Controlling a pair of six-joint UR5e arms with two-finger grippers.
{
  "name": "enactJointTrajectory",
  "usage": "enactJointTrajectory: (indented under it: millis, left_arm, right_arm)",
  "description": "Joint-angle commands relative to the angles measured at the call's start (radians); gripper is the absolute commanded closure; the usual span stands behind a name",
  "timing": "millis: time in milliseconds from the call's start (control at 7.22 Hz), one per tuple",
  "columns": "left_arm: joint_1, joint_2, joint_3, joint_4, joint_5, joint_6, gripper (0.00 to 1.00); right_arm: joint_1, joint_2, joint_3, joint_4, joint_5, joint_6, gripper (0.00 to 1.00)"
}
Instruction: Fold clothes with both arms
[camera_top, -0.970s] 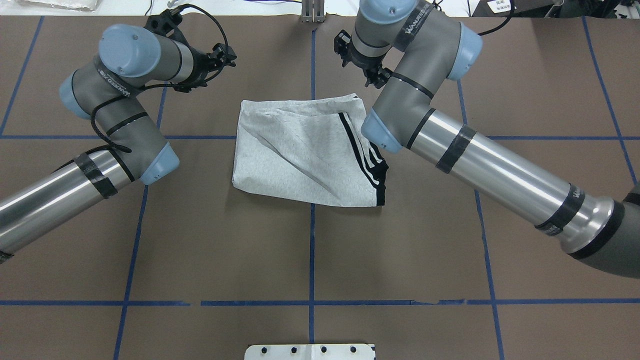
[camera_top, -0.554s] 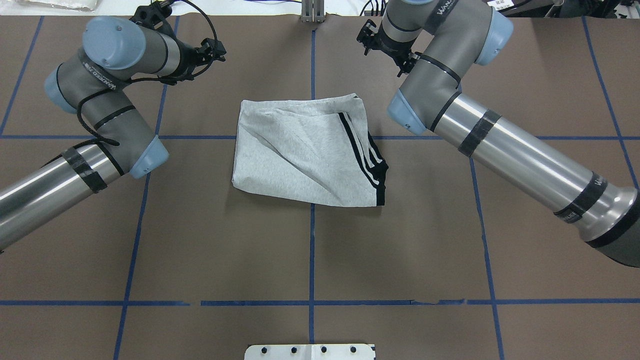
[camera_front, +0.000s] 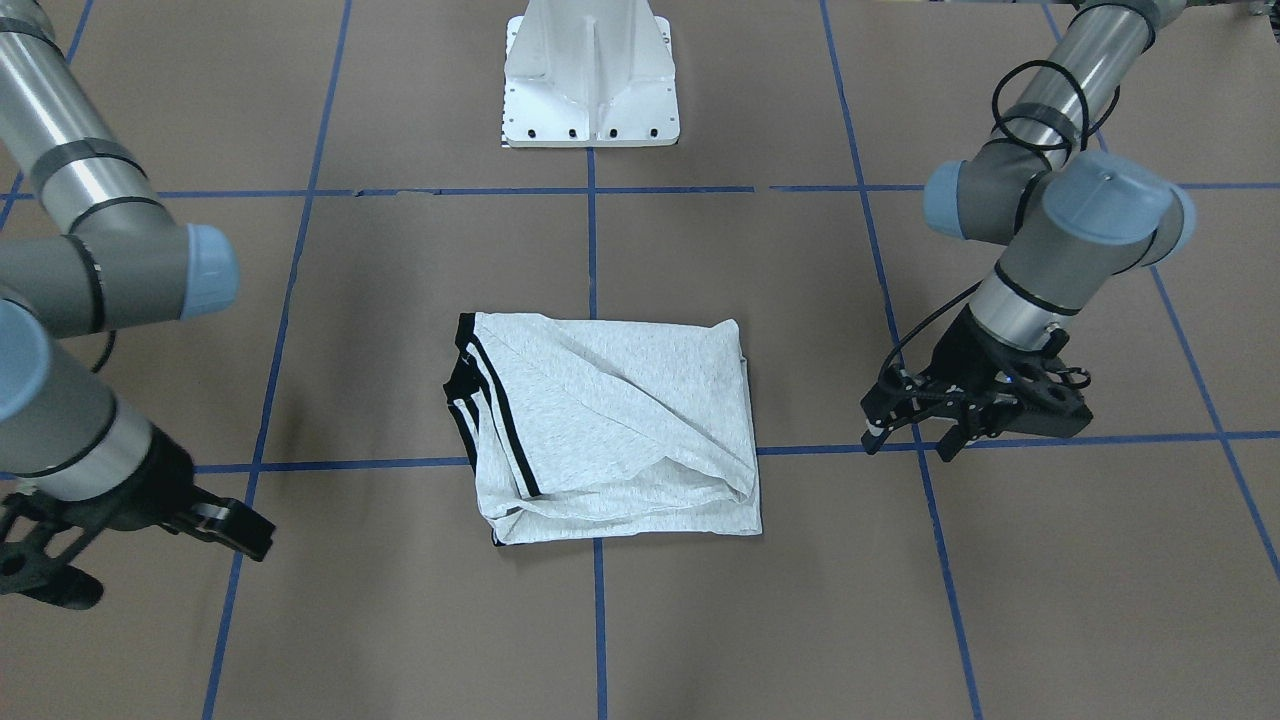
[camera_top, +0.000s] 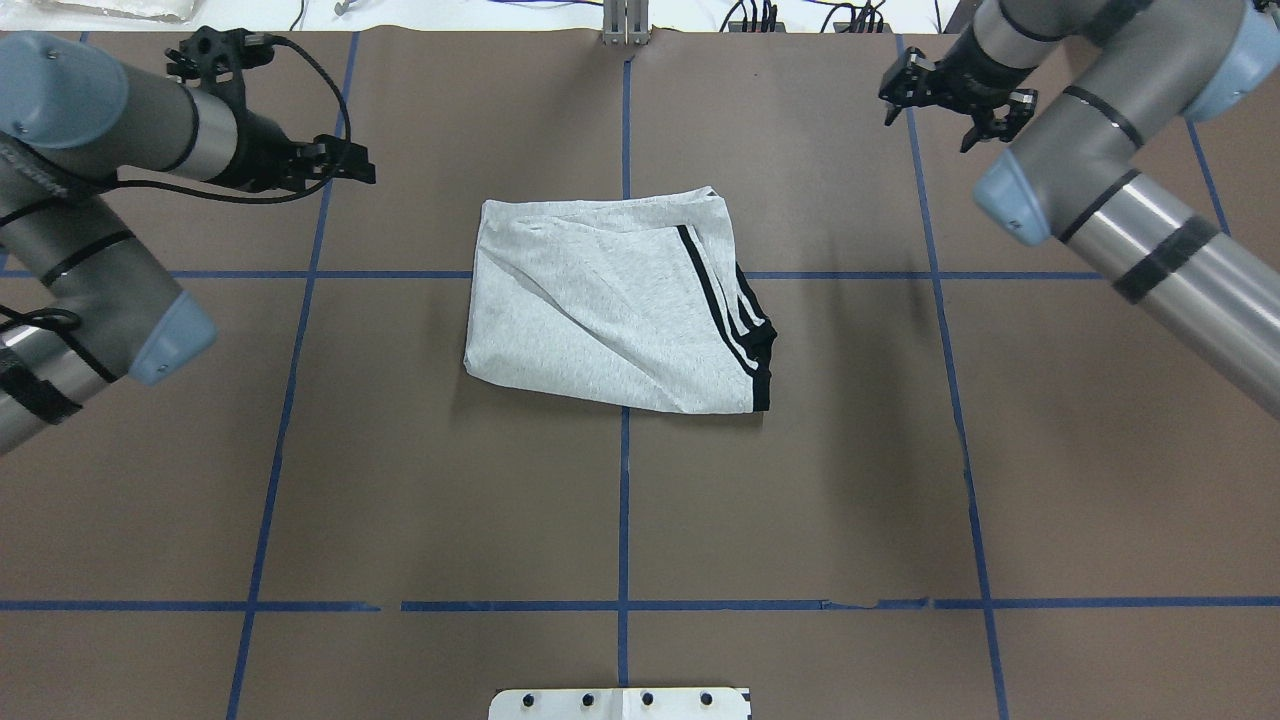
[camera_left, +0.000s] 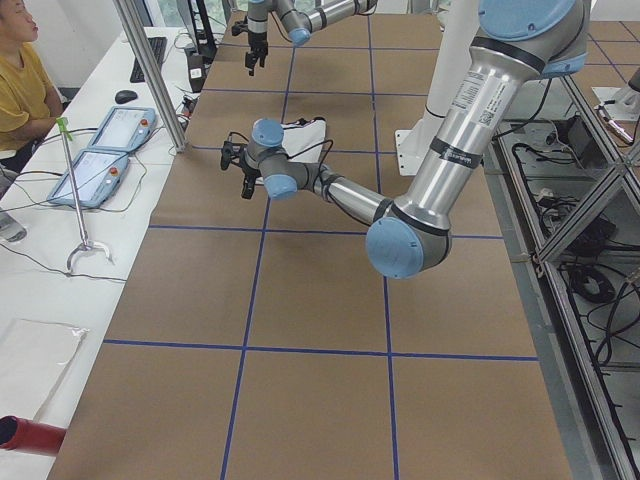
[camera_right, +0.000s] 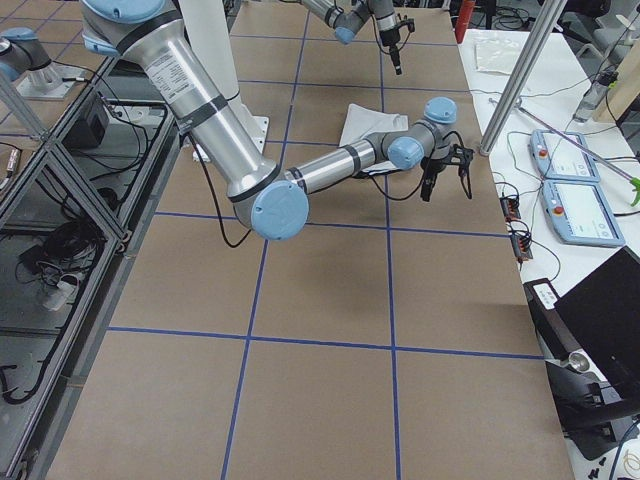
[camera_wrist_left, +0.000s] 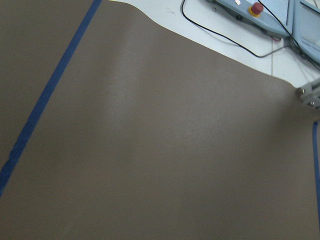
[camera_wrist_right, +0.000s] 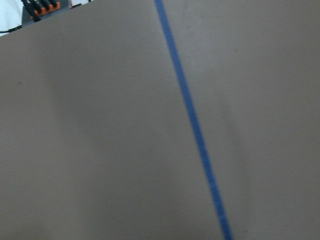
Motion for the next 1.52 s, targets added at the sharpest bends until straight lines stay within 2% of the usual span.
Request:
enactJointTrajectory:
  millis: [0, 139, 277, 554, 693, 831, 970, 1247, 1385]
  left_arm:
    - [-0.109, 0.13, -0.049, 0.002, -0.128, 0.312, 0.01]
    - [-0.171, 0.183, -0.046, 0.024, -0.168, 0.481, 0.01]
    - [-0.24, 0.216, -0.049, 0.084, -0.236, 0.613, 0.01]
    - [-0.402, 0.267, -0.05, 0.227, -0.384, 0.851, 0.01]
    - [-0.442, 0.318, -0.07, 0.243, -0.422, 0.879, 0.01]
    - [-0.45, 0.339, -0.093, 0.245, -0.417, 0.875, 0.01]
    - [-0.449, 0.328, -0.089, 0.242, -0.388, 0.877, 0.01]
    - [-0.51, 0.339, -0.142, 0.258, -0.292, 0.889, 0.01]
    - [-0.506, 0.344, -0.159, 0.325, -0.288, 0.889, 0.01]
  right_arm:
    - [0.144, -0.126, 0.032, -0.028, 0.091, -0.328, 0.0]
    - [0.195, -0.14, 0.046, -0.126, 0.097, -0.485, 0.0]
    - [0.233, -0.199, 0.078, -0.206, 0.099, -0.66, 0.0]
    - [0.287, -0.322, 0.157, -0.255, 0.102, -0.766, 0.0]
    - [0.33, -0.361, 0.173, -0.256, 0.109, -0.8, 0.0]
    - [0.357, -0.394, 0.184, -0.255, 0.158, -0.811, 0.0]
    - [0.358, -0.408, 0.185, -0.255, 0.168, -0.818, 0.0]
    - [0.358, -0.441, 0.195, -0.244, 0.206, -0.877, 0.0]
    - [0.39, -0.445, 0.211, -0.247, 0.209, -0.872, 0.0]
